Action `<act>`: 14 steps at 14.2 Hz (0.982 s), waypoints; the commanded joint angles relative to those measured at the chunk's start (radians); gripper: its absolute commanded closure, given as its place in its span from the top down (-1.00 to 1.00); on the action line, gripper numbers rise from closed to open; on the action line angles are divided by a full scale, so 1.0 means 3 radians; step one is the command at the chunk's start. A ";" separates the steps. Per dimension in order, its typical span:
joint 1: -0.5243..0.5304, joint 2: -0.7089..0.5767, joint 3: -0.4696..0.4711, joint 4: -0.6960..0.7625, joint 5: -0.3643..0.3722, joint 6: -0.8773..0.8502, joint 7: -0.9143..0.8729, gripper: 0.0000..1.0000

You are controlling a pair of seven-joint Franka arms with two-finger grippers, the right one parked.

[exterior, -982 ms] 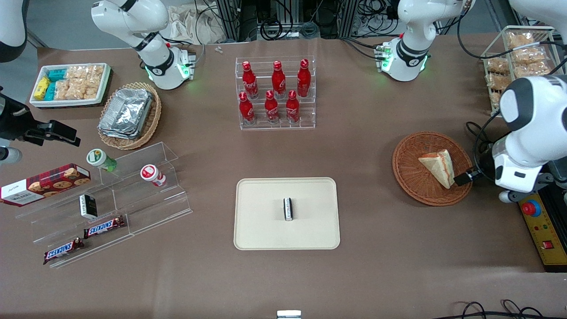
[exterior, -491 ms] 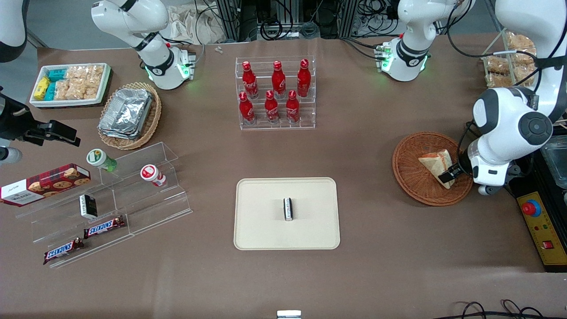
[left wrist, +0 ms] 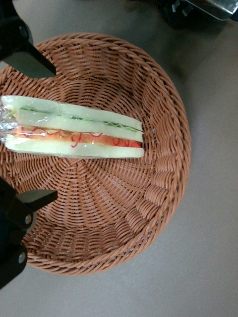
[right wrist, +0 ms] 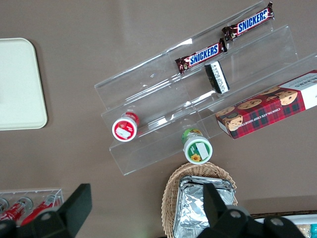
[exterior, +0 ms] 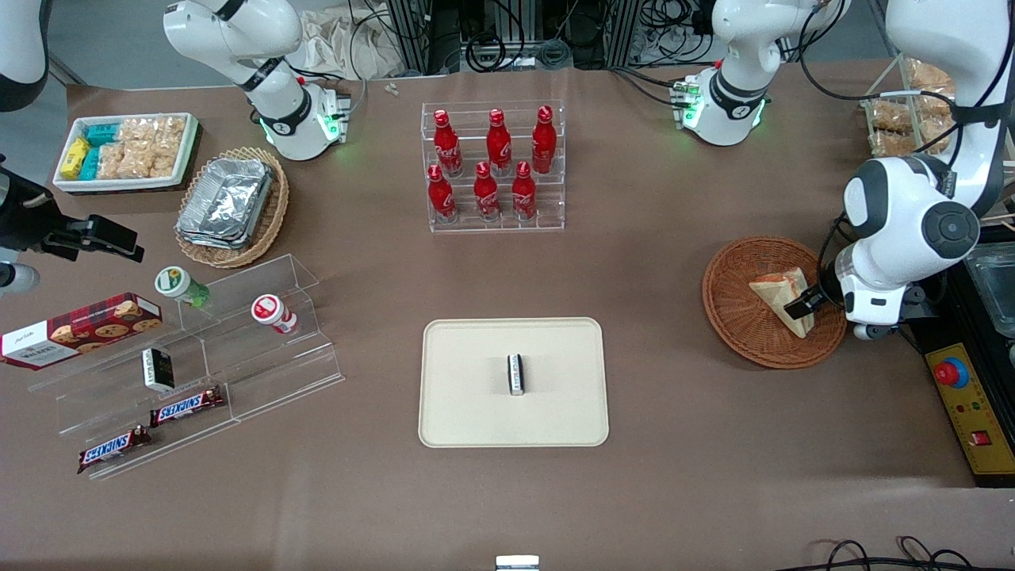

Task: Place sandwich from basket to tray
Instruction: 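Lower the left gripper around the sandwich and close on it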

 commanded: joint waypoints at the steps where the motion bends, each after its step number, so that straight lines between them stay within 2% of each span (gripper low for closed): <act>1: 0.0129 -0.0108 0.0001 -0.0212 0.0022 0.0217 -0.0075 1.00; 7: 0.0135 -0.0062 -0.0004 -0.0315 -0.0029 0.0422 -0.0086 1.00; 11: 0.0089 -0.0051 -0.0030 -0.0315 -0.0208 0.0432 -0.0116 1.00; 14: 0.0022 0.0040 -0.0030 -0.0310 -0.0208 0.0529 -0.0213 1.00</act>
